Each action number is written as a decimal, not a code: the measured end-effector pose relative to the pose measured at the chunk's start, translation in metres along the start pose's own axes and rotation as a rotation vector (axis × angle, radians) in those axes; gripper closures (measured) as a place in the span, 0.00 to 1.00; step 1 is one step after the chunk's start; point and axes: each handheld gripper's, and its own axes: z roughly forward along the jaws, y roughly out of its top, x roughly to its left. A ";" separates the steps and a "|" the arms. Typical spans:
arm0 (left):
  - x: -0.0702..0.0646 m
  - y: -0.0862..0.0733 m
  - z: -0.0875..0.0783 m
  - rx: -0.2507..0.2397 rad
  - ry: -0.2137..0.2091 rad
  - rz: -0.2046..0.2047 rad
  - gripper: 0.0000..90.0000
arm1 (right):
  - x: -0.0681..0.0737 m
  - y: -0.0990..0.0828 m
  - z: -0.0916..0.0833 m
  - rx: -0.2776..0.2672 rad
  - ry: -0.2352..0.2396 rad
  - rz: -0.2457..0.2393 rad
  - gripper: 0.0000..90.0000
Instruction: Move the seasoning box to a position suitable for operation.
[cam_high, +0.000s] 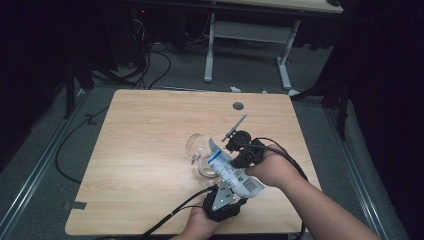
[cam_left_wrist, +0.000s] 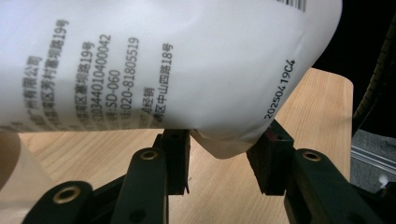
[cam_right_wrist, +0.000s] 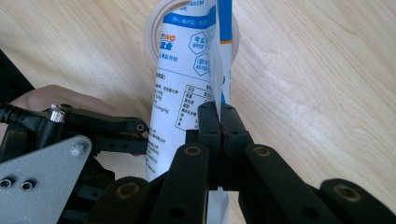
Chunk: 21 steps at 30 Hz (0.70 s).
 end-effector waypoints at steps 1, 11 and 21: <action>0.000 0.000 0.000 -0.002 0.001 0.001 0.69 | 0.000 0.001 0.000 0.000 -0.003 -0.010 1.00; 0.001 0.003 -0.002 -0.015 0.006 0.006 0.68 | 0.001 0.006 -0.002 -0.005 -0.022 -0.021 1.00; 0.000 0.004 -0.001 -0.004 0.021 0.016 0.69 | 0.001 0.009 0.000 0.013 0.008 0.003 1.00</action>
